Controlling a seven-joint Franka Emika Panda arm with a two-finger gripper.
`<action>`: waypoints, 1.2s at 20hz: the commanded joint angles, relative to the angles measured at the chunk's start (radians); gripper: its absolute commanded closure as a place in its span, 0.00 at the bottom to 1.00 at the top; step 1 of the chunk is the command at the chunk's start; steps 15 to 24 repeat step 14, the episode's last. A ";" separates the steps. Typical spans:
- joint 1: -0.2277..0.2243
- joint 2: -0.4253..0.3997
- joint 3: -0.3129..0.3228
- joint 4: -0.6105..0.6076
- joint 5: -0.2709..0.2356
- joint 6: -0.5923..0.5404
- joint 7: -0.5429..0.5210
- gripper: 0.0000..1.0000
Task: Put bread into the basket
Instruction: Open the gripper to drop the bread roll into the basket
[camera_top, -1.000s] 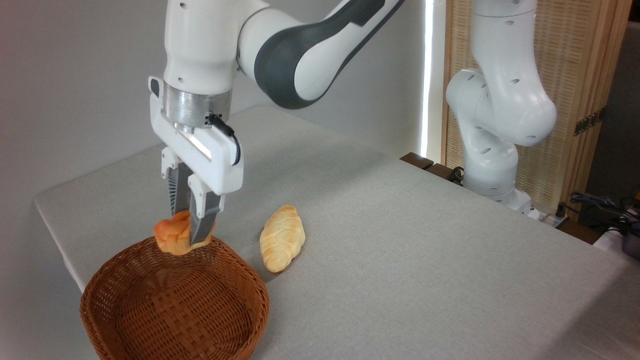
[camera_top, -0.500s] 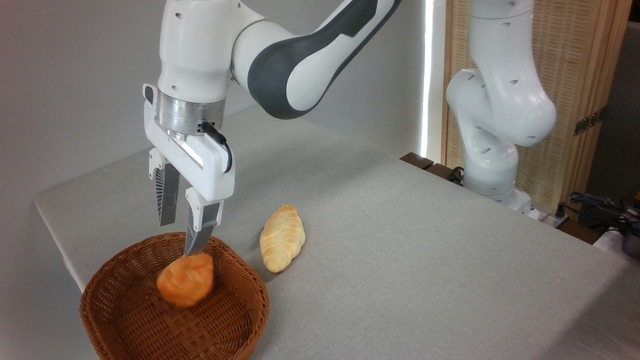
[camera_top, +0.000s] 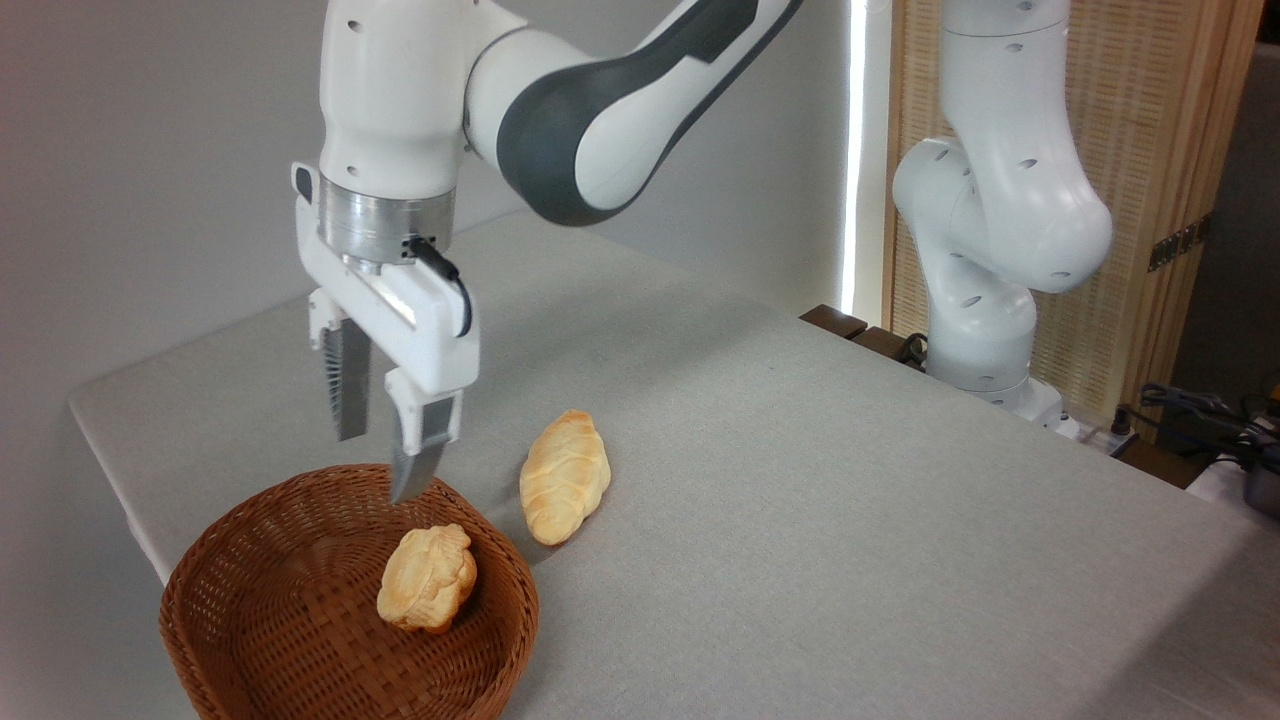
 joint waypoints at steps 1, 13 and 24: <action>0.003 -0.052 0.011 0.005 0.025 -0.164 -0.011 0.00; 0.005 -0.106 0.011 0.026 0.128 -0.373 -0.060 0.00; 0.005 -0.106 0.011 0.026 0.128 -0.381 -0.062 0.00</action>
